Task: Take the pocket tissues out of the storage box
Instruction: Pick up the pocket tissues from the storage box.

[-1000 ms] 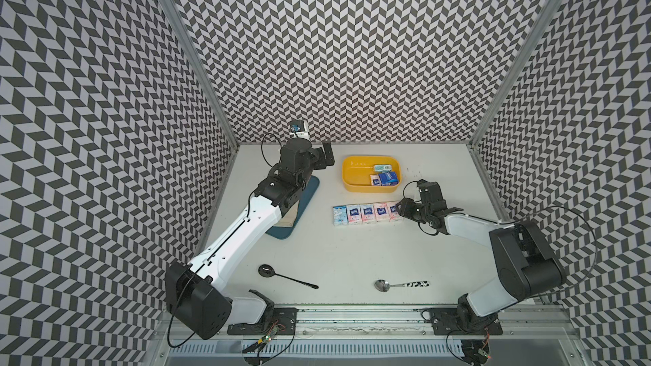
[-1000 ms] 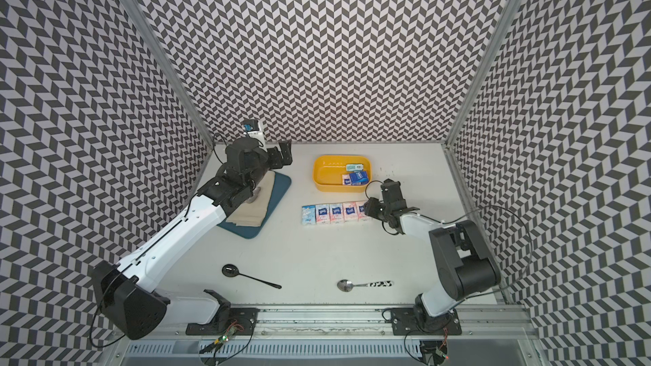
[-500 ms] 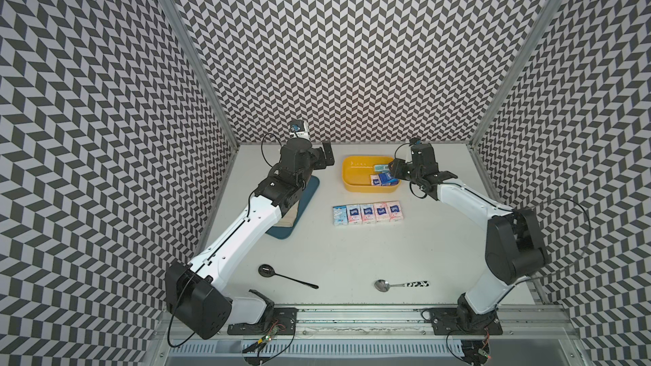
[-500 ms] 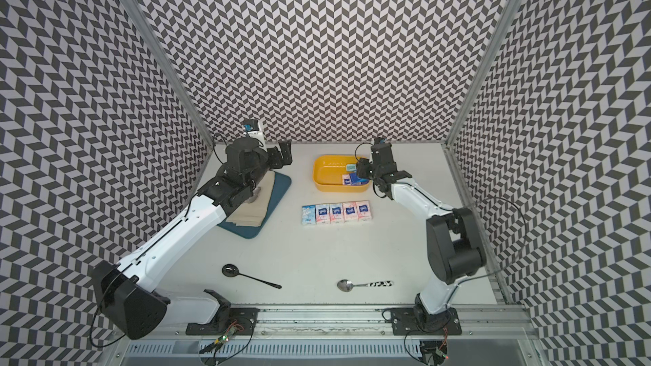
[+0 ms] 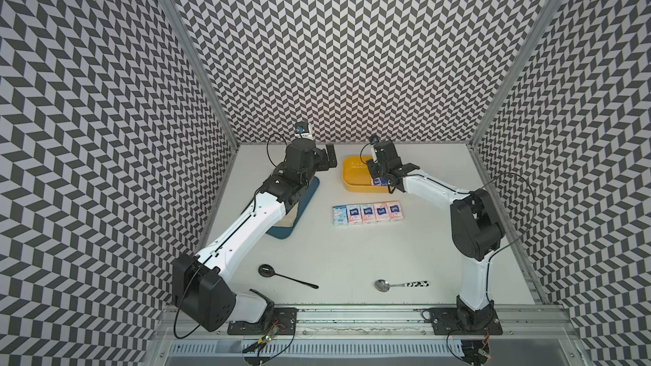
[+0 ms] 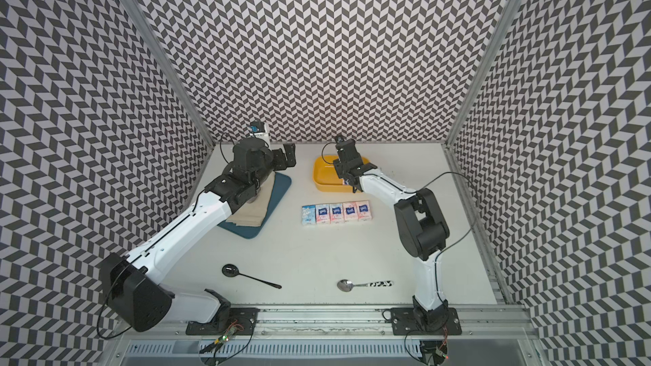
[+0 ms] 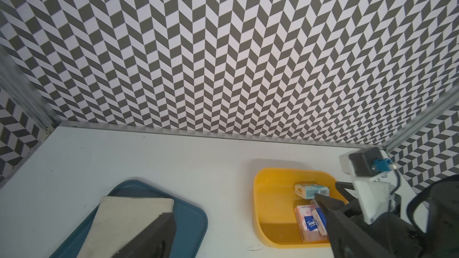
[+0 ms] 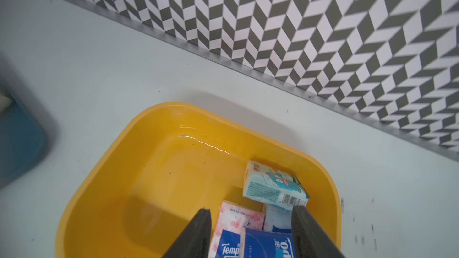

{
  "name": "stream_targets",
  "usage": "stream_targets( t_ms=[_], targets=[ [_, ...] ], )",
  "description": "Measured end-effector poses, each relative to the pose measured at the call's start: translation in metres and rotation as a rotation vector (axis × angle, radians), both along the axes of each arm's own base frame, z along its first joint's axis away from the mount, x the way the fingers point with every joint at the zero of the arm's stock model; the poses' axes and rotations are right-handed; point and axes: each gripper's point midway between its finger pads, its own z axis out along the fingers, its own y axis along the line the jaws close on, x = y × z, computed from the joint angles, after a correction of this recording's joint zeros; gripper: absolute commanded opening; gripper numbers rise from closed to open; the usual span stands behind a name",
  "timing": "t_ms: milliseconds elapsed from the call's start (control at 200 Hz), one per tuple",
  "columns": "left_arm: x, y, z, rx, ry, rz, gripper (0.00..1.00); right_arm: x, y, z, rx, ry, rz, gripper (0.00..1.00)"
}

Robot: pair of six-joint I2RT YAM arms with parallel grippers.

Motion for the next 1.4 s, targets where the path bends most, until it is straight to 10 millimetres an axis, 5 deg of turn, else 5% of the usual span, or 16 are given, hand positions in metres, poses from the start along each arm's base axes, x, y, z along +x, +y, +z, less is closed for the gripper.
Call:
stream_targets(
  t_ms=[110,356,1117,1402],
  targets=[
    [0.002,0.002,0.000,-0.021,0.006,-0.006,0.99,0.006,0.014,-0.015,-0.104,-0.011,0.056,0.56],
    [0.006,0.019,0.002,-0.032,0.006,0.014,0.99,0.027,0.000,-0.041,-0.264,-0.005,0.062,0.60],
    [0.008,0.057,0.009,-0.045,-0.003,0.076,0.99,0.033,-0.006,-0.051,-0.412,-0.003,0.207,0.69],
    [0.008,0.059,0.008,-0.045,-0.001,0.079,0.99,0.039,-0.018,-0.084,-0.446,0.048,0.213,0.70]
  ],
)
